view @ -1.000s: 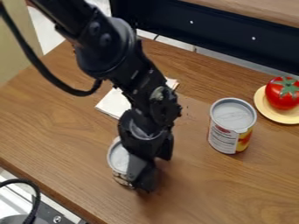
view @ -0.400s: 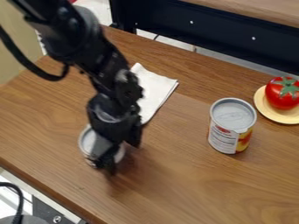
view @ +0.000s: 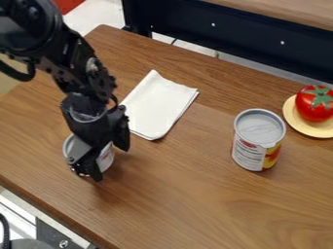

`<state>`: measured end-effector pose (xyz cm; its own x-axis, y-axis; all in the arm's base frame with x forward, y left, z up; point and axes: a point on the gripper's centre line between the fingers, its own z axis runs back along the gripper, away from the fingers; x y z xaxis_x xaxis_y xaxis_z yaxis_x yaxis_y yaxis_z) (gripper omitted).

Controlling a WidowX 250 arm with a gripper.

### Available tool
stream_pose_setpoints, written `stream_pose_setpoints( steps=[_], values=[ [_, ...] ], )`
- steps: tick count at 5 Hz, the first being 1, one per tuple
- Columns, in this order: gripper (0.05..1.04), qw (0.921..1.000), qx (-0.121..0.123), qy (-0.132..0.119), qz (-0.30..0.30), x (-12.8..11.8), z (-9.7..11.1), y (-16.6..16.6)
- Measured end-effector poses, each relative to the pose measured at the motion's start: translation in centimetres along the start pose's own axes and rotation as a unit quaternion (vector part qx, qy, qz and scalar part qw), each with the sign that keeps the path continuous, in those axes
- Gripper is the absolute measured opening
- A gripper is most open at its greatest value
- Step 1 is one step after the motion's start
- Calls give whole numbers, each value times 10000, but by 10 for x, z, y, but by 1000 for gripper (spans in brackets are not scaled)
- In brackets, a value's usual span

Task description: Move the can to the left side of the table

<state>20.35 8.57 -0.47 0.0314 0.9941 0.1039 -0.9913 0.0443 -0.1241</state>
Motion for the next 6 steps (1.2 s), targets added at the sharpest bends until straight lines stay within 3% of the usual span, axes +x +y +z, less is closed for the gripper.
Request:
stream_pose_setpoints(
  steps=[2, 3, 5, 6],
  values=[
    [997, 9989, -254, -304, -250, 30, -1, 4],
    [997, 9984, -255, -439, -260, 37, -5, 6],
    [997, 9991, -52, -415, 77, 52, 4, -2],
    [997, 9994, 51, -223, 272, 46, 19, -8]
  ],
)
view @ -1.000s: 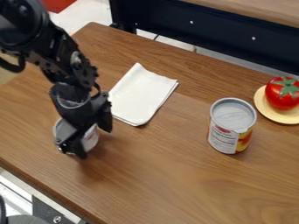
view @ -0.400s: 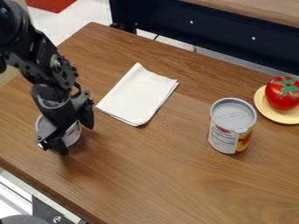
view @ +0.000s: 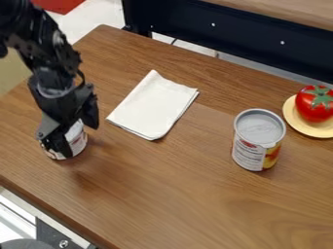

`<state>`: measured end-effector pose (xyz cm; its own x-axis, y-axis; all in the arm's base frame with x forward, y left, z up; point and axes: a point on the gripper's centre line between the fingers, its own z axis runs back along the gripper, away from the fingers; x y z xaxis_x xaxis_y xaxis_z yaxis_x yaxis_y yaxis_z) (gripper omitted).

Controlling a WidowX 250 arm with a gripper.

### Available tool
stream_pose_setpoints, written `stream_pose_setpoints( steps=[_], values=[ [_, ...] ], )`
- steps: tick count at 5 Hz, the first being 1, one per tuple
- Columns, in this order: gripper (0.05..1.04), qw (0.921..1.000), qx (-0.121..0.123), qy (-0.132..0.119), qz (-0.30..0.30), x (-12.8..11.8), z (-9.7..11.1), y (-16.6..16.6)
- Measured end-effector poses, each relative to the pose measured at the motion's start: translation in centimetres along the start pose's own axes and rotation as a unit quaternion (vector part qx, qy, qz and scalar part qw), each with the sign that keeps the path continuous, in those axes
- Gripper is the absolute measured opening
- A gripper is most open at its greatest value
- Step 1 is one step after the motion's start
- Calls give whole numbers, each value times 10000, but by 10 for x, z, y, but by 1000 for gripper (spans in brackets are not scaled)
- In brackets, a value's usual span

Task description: Move the can to the left side of the table

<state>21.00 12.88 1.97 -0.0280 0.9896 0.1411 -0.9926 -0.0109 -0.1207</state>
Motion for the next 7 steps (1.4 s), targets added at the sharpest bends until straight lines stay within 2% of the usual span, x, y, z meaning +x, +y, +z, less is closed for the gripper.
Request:
stream_pose_setpoints(
  steps=[1, 2, 3, 4, 5, 6, 7],
  values=[
    [997, 9999, 54, 76, 62, -17, 11, -4],
    [997, 9995, 269, 193, 1, -41, 16, -6],
    [997, 9994, 295, 99, -148, -61, 19, -13],
    [997, 9941, 163, 36, -1075, -84, 27, -20],
    [997, 9782, 121, -193, -2063, -99, 34, -29],
    [997, 9647, 257, -221, -2611, -106, 38, -37],
    [997, 9550, 192, -290, -2944, -111, 41, -43]
  ],
)
